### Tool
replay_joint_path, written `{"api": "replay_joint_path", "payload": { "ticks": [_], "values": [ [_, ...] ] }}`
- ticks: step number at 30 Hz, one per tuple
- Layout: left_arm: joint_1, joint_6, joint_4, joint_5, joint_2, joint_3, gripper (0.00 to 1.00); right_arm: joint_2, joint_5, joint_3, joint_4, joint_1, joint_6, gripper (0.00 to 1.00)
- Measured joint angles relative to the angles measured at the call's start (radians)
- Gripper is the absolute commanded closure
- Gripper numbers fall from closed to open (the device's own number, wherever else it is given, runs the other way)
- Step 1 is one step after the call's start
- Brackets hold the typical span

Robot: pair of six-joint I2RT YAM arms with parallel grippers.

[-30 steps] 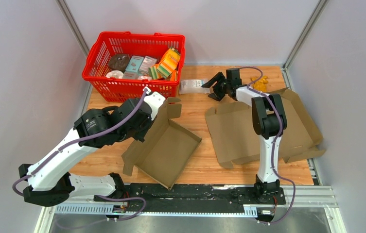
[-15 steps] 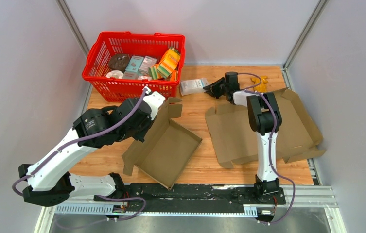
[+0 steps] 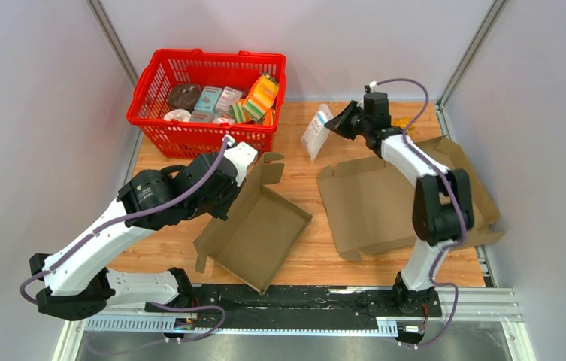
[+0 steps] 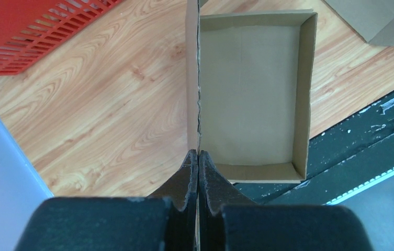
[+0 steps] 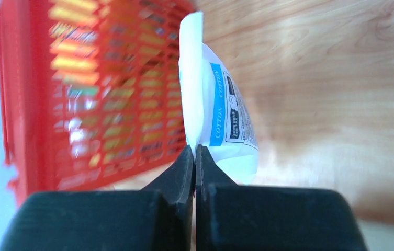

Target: Fold the paper box

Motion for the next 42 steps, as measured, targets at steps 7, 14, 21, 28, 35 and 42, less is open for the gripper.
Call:
{"api": "replay_joint_path", "payload": {
  "ticks": [7, 14, 21, 28, 35, 42],
  "values": [
    [0.000, -0.010, 0.037, -0.001, -0.001, -0.024, 1.00, -0.520, -0.043, -0.244, -0.173, 0.096, -0.200, 1.00],
    [0.000, -0.004, 0.039, -0.012, -0.005, -0.029, 1.00, -0.789, -0.092, -0.409, -0.401, 0.314, -0.315, 1.00],
    [0.000, -0.004, 0.039, -0.018, -0.016, -0.032, 1.00, -0.974, -0.098, -0.546, -0.423, 0.486, -0.241, 1.00],
    [0.001, -0.010, 0.040, -0.019, -0.019, -0.040, 1.00, -0.895, -0.047, -0.652, -0.137, 0.687, -0.045, 0.99],
    [0.001, -0.011, 0.049, -0.016, -0.024, -0.052, 1.00, -0.739, 0.042, -0.686, -0.044, 0.612, -0.048, 0.39],
    [0.001, -0.006, 0.066, 0.002, -0.028, -0.068, 1.00, -0.723, 0.102, -0.565, -0.258, 0.458, -0.388, 0.29]
  ]
}}
